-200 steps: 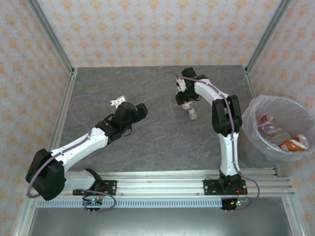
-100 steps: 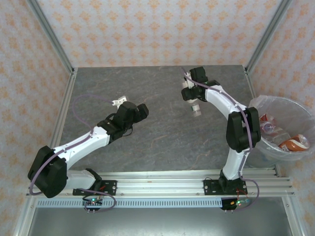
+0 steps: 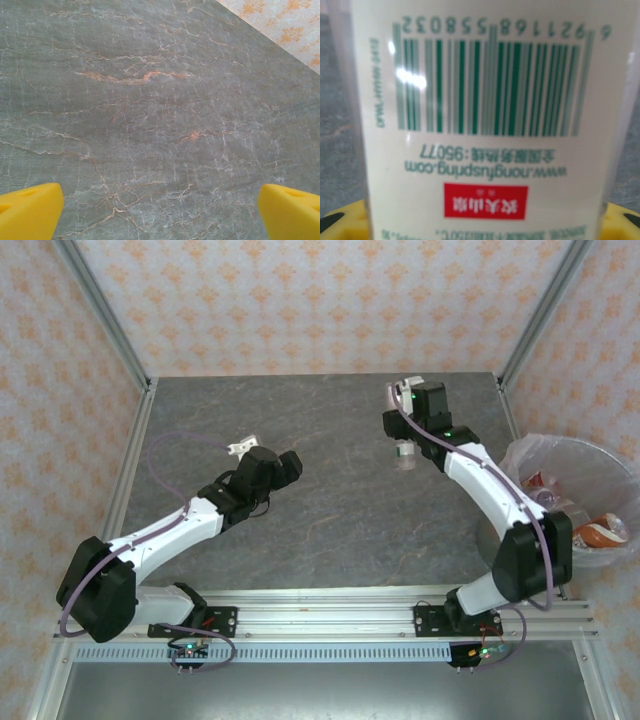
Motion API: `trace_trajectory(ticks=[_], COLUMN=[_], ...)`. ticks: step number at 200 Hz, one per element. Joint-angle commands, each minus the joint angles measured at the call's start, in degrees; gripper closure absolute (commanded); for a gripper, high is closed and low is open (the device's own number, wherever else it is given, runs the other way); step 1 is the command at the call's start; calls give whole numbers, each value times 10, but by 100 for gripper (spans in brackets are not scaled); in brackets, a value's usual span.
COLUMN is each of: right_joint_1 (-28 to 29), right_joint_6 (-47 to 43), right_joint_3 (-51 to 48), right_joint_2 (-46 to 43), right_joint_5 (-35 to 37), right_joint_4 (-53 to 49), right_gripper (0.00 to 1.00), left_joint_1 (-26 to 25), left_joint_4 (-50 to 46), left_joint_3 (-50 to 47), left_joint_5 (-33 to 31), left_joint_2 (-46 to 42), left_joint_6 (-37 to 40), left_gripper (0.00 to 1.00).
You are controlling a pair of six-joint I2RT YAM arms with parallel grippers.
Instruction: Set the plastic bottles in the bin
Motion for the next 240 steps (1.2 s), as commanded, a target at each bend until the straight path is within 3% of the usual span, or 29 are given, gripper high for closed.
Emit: trace_trajectory(ticks=[1,24,55,106,131,185,221,240], right_joint_1=[2,-6,-40,-92,-129,-218,-302,-339], right_joint_6=[-21,-47,-48,-168,-193,-308,-365,-396], right_joint_3=[5,24,17,38,46,93,50,3], right_joint_2=[-60,-108,-182,-263,-297,-285,-285,-291], right_joint_5=[37,83,88,194,198,225,217,216], right_joint_4=[16,-7,15,3,-10,-132,-134,-89], right_gripper=[100,100,100,100,100,100,100,100], left_joint_1=[4,4,5,4,8,15,21,22], left_joint_4=[8,14,21,19,20,15,-2,-5], left_joint_3=[11,14,21,36,46,88,120,127], left_joint_5=[-1,2,11,21,24,63,93,100], left_joint_2=[8,16,30,43,53,82,101,104], left_joint_6=[4,5,7,16,25,40,49,53], left_gripper=[0,0,0,0,0,0,0,0])
